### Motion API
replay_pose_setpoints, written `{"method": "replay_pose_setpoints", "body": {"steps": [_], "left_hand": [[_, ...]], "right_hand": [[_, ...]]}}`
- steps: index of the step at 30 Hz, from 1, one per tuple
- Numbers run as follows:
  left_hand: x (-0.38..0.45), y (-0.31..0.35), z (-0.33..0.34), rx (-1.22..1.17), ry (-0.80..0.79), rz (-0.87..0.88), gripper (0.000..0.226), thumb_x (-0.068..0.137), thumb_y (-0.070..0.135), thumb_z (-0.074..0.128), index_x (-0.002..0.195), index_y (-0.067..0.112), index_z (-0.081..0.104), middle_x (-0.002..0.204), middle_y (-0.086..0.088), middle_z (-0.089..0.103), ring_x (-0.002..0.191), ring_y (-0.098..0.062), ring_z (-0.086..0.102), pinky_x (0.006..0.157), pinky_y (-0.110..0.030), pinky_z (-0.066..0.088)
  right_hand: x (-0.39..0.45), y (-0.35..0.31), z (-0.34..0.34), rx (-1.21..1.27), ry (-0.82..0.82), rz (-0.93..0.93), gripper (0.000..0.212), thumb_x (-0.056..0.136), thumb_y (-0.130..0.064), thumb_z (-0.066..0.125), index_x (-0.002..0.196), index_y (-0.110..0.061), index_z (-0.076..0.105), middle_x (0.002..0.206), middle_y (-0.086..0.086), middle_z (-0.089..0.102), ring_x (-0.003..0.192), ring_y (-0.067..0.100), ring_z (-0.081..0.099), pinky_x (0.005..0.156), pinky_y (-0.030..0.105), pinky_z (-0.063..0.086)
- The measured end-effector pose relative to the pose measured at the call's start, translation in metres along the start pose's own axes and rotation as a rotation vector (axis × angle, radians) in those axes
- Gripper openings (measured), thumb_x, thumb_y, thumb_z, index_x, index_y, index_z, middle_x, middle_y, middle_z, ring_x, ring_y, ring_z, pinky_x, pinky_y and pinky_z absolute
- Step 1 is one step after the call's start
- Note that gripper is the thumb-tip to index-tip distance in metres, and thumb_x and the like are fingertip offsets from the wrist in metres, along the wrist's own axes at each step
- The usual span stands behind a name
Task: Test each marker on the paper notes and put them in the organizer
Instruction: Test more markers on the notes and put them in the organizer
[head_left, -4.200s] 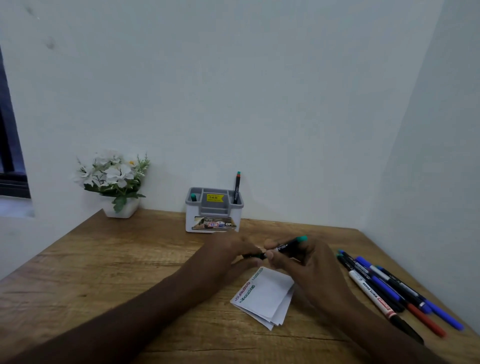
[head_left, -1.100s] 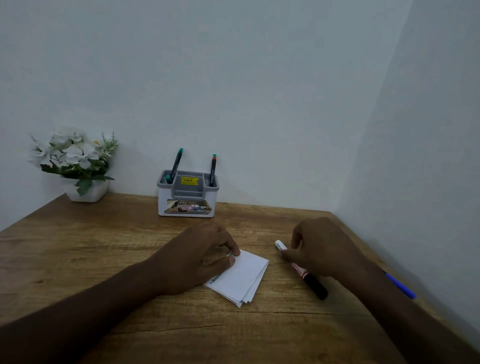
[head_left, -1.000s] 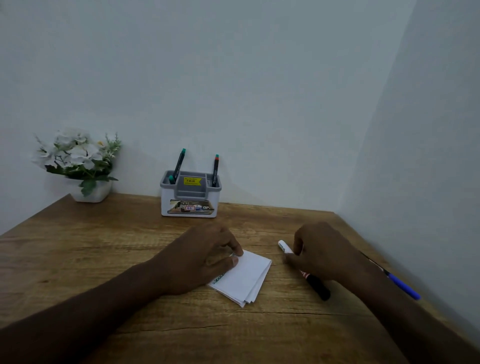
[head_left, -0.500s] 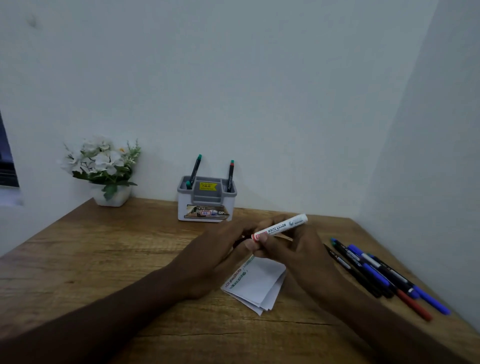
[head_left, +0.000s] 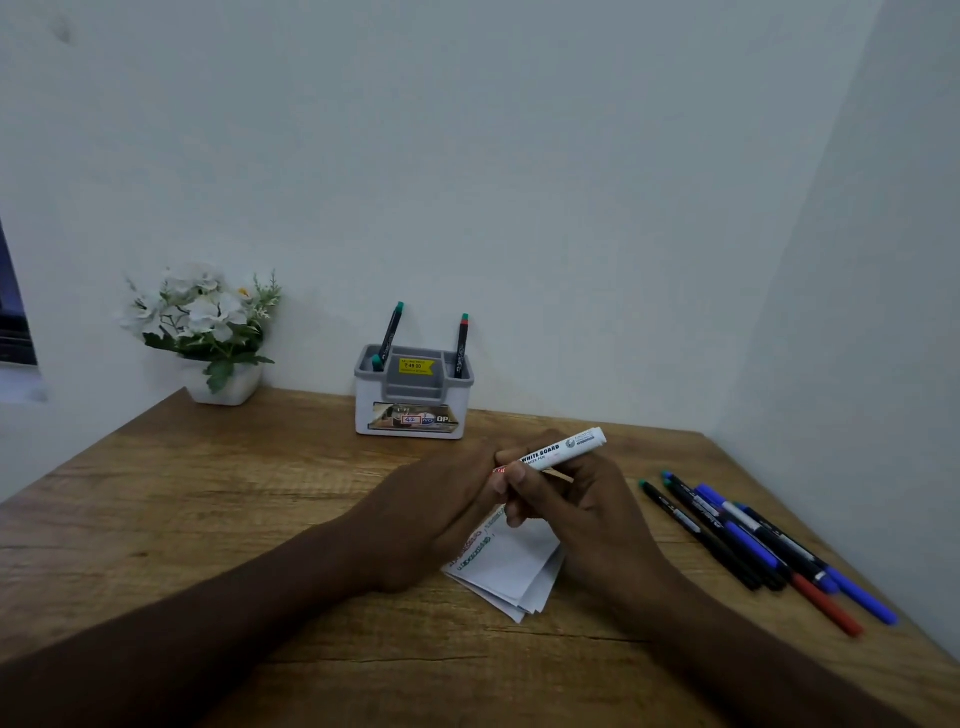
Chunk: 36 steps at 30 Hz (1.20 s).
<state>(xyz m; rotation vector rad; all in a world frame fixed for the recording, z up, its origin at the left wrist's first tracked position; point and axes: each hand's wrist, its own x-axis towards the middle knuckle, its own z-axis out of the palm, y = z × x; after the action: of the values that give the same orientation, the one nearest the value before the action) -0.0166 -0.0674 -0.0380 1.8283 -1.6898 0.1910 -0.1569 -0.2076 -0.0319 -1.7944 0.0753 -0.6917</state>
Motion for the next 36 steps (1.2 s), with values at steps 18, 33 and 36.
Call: {"method": "replay_pose_setpoints", "body": {"steps": [18, 33, 36], "left_hand": [[-0.010, -0.021, -0.012, 0.056, -0.053, -0.133, 0.067, 0.074, 0.099, 0.043, 0.127, 0.060, 0.045, 0.078, 0.019, 0.063, 0.073, -0.001, 0.061, 0.056, -0.020, 0.040], [-0.003, -0.023, -0.010, 0.249, -0.181, -0.100, 0.077, 0.065, 0.105, 0.042, 0.130, 0.063, 0.046, 0.068, 0.021, 0.056, 0.070, 0.003, 0.055, 0.054, -0.021, 0.029], [-0.003, -0.023, -0.010, 0.243, -0.190, -0.102, 0.076, 0.066, 0.104, 0.045, 0.130, 0.062, 0.048, 0.069, 0.021, 0.057, 0.068, 0.002, 0.055, 0.054, -0.021, 0.029]], "right_hand": [[0.016, 0.005, -0.032, 0.313, 0.128, 0.111, 0.023, 0.093, -0.035, 0.071, 0.096, -0.012, 0.076, 0.096, 0.018, 0.081, 0.081, 0.027, 0.080, 0.073, 0.030, 0.067], [0.007, 0.014, -0.022, -0.462, -0.040, 0.130, 0.019, 0.086, -0.017, 0.086, 0.087, -0.035, 0.081, 0.089, -0.008, 0.083, 0.083, 0.013, 0.080, 0.076, 0.033, 0.068], [0.007, 0.017, -0.023, -0.478, -0.028, 0.124, 0.018, 0.086, -0.019, 0.087, 0.086, -0.036, 0.081, 0.089, -0.010, 0.082, 0.082, 0.012, 0.079, 0.073, 0.032, 0.068]]}}
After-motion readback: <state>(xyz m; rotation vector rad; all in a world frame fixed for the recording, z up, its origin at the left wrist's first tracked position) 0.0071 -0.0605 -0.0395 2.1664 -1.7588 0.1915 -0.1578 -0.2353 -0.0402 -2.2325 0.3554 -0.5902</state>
